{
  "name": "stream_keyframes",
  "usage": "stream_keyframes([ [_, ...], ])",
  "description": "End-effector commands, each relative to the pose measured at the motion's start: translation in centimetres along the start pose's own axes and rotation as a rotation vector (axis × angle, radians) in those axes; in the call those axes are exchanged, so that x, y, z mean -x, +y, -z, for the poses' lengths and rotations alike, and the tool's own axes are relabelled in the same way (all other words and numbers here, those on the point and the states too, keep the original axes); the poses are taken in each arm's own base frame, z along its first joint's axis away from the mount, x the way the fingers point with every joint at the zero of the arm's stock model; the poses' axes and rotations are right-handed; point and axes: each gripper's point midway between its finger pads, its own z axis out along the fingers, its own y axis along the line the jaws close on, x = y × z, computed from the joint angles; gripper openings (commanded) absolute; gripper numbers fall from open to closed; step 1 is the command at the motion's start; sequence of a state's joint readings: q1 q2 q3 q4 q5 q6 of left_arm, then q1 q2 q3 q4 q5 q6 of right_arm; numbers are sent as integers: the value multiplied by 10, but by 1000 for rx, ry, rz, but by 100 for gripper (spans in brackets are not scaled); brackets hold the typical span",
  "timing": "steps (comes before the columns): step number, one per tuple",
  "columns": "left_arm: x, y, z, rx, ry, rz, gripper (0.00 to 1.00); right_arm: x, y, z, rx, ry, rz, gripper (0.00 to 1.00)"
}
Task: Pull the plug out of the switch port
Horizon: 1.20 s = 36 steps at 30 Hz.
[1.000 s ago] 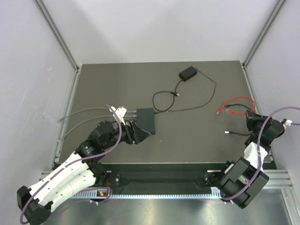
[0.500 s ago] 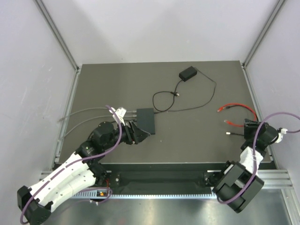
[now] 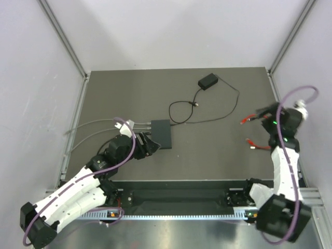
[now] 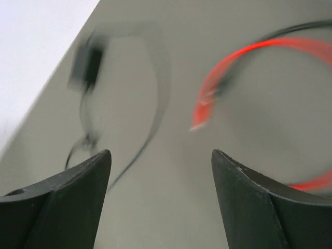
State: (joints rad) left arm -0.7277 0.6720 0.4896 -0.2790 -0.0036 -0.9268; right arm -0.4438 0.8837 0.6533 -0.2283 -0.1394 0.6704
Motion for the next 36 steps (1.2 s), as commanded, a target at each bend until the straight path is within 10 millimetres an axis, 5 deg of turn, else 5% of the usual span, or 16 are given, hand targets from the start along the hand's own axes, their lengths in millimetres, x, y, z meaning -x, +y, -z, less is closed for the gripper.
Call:
stream_keyframes([
  [1,24,6,1,65,-116,82,68,-46,76,0,180,175,244,77],
  [2,27,5,2,60,-133,92,67,-58,98,1,250,203,292,76],
  [3,29,5,2,59,-148,117,66,-91,129,14,363,279,352,75],
  [7,37,13,-2,71,-213,181,62,-169,194,39,627,449,455,70],
  [12,47,14,-16,1,-280,270,61,-267,227,75,797,704,543,63],
  [15,50,28,-28,-24,-281,318,63,-313,243,89,856,816,574,59],
  [16,54,46,-31,-1,-298,346,63,-327,246,87,854,846,587,58],
  [21,64,73,-40,4,-299,390,64,-365,262,95,892,914,607,50],
  [25,69,76,-51,-9,-304,400,64,-383,275,92,913,949,590,48],
  [36,74,98,-77,47,-332,511,60,-406,288,72,878,955,612,25],
])
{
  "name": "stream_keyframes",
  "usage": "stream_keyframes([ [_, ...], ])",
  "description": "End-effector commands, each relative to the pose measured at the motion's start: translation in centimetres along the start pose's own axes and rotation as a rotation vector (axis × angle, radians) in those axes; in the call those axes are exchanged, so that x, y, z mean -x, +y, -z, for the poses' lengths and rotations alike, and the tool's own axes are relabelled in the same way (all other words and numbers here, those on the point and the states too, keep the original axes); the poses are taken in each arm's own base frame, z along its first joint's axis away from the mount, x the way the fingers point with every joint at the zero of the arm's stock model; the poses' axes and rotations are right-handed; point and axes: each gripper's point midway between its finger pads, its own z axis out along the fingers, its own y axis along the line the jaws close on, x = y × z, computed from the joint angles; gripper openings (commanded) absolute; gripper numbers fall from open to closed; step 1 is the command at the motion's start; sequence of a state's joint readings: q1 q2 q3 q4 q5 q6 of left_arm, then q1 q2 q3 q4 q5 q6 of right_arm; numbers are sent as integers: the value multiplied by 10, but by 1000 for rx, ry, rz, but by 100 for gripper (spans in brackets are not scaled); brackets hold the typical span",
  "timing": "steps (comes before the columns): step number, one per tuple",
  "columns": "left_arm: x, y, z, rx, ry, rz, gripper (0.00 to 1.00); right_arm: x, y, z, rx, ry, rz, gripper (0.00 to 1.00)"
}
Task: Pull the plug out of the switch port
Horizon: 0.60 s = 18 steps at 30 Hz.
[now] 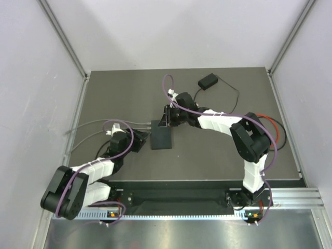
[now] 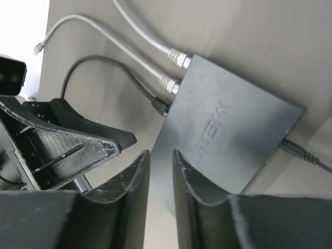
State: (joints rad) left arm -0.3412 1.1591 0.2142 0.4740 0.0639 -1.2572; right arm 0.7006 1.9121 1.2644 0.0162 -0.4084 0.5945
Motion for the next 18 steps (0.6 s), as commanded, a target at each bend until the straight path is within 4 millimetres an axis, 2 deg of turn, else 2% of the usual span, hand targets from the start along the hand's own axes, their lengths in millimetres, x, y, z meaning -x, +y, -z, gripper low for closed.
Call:
stream_keyframes([
  [1,15,-28,-6,-96,-59,31,59,16,14,-9,24,-35,39,23],
  [4,13,-28,-13,-93,-47,53,55,15,8,-13,1,-37,30,16],
  [9,11,-18,-23,-75,-45,108,54,15,3,-18,-8,-37,27,7],
  [13,16,-22,-30,-102,-67,126,54,11,-1,-24,-9,-22,24,5],
  [18,17,-14,-39,-77,-78,139,53,6,-7,-28,-21,-9,19,3],
])
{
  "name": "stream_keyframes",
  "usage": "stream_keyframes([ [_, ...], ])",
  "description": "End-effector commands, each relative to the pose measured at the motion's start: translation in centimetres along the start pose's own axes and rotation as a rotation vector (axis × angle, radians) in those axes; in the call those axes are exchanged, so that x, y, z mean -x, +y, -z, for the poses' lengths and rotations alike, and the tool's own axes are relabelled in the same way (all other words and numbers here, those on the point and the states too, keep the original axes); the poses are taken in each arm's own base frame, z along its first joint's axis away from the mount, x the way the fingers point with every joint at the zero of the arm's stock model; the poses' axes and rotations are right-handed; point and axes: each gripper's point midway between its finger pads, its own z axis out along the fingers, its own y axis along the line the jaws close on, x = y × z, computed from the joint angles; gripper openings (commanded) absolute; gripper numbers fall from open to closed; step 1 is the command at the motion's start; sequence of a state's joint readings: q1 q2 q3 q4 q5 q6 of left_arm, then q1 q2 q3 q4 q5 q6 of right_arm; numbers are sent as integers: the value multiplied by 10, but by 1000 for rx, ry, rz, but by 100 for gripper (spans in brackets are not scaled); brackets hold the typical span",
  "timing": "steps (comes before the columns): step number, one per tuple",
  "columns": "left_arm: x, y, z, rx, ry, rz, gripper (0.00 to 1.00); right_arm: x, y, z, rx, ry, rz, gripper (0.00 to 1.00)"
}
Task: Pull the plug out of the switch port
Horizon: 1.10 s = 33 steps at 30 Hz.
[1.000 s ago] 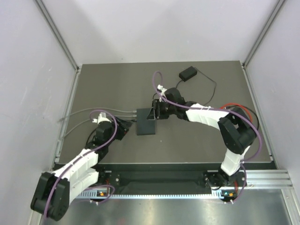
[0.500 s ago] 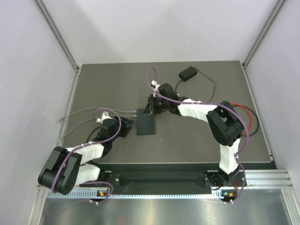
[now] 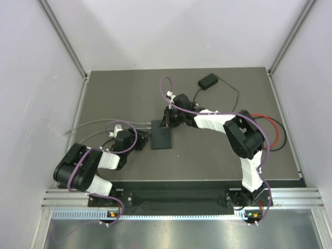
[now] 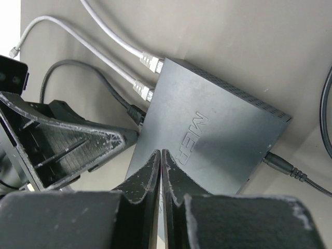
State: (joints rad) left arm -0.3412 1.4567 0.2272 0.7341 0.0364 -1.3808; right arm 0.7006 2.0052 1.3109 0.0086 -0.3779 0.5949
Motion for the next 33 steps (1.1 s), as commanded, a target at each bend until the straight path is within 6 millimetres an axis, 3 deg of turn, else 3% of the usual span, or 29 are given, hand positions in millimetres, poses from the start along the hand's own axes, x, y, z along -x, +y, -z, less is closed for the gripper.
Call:
stream_keyframes([
  [1,12,-31,-7,-106,-50,20,53,14,16,-4,34,-39,38,3],
  [10,18,-14,-16,-63,-100,92,42,12,14,-7,35,-41,28,2],
  [19,4,-2,-27,-24,-68,115,40,9,13,-9,36,-34,18,2],
  [26,5,9,-25,6,-89,113,36,10,13,-8,36,-35,20,2],
  [30,6,9,-25,2,-99,123,28,8,12,-10,37,-31,18,2],
  [33,8,8,-23,-15,-111,140,32,6,11,-11,37,-24,17,2],
])
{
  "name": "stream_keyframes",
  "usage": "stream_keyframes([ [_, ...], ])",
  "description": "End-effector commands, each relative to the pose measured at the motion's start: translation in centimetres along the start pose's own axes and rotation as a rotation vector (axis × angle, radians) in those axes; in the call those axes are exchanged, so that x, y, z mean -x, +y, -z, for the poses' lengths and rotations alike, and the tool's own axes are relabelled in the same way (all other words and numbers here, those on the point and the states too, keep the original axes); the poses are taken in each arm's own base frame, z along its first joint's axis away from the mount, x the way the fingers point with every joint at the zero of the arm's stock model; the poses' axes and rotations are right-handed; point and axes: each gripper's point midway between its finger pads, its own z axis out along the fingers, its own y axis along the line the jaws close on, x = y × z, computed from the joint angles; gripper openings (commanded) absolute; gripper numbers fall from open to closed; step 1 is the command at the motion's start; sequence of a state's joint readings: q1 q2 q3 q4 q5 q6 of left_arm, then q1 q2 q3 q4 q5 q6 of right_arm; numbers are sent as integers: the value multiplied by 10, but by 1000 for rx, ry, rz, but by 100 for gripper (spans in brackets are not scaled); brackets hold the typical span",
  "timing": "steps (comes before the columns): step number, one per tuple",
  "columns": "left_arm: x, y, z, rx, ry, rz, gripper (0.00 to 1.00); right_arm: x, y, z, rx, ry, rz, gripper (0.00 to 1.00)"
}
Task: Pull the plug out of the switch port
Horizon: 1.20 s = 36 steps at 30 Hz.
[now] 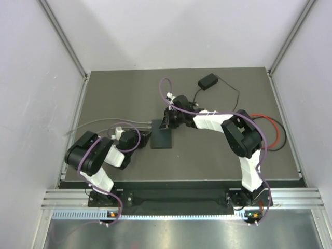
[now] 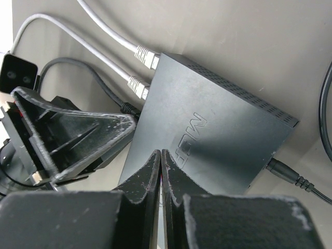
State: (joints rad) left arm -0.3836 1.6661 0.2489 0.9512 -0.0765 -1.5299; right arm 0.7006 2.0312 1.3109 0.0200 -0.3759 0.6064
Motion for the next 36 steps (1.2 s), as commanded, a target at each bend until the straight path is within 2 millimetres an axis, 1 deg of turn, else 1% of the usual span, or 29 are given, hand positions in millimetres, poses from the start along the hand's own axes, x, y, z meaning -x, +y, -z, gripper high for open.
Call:
stream_keyframes([
  [1,5,9,1,7,-33,14,34,11,18,-4,47,-33,34,2],
  [3,3,5,-1,-5,-26,19,35,10,18,-4,48,-31,35,2],
  [4,2,9,-2,5,-18,23,35,11,18,-4,48,-32,36,2],
  [5,1,7,-3,2,-13,26,36,11,18,-4,50,-31,36,2],
  [8,0,11,-6,14,-10,38,35,10,18,-3,48,-29,38,1],
  [11,0,16,-7,32,-13,37,34,10,18,-3,46,-27,41,1],
  [13,0,18,-7,40,-16,37,31,10,19,-3,47,-25,41,1],
  [16,3,20,-6,43,-30,38,24,9,18,-2,44,-21,42,1],
  [18,3,21,-6,46,-30,38,23,9,17,-2,43,-20,46,1],
  [21,2,24,-7,52,-29,35,13,7,17,-3,42,-14,45,1],
  [23,1,25,-8,57,-24,26,2,7,17,-2,41,-14,43,1],
  [24,0,29,-9,75,-19,20,0,8,17,-2,41,-15,45,1],
  [27,-2,25,-11,71,-5,-30,0,10,18,0,31,-14,59,1],
  [29,-5,27,-13,87,5,-108,0,14,23,0,37,-23,77,1],
  [30,-7,24,-14,83,13,-141,0,12,21,2,26,-8,68,1],
  [31,-9,25,-15,89,25,-202,0,11,24,1,29,-4,73,2],
  [32,-10,24,-13,75,25,-220,0,12,26,2,34,-7,76,2],
  [33,-10,20,-9,46,17,-222,0,11,30,1,39,-7,75,3],
  [34,-7,22,-3,27,-3,-198,0,10,34,0,47,-7,80,3],
  [35,-7,20,0,1,-9,-182,0,7,36,-1,52,-5,81,3],
  [36,-5,22,2,-7,-16,-168,0,5,36,-3,48,-6,73,3],
])
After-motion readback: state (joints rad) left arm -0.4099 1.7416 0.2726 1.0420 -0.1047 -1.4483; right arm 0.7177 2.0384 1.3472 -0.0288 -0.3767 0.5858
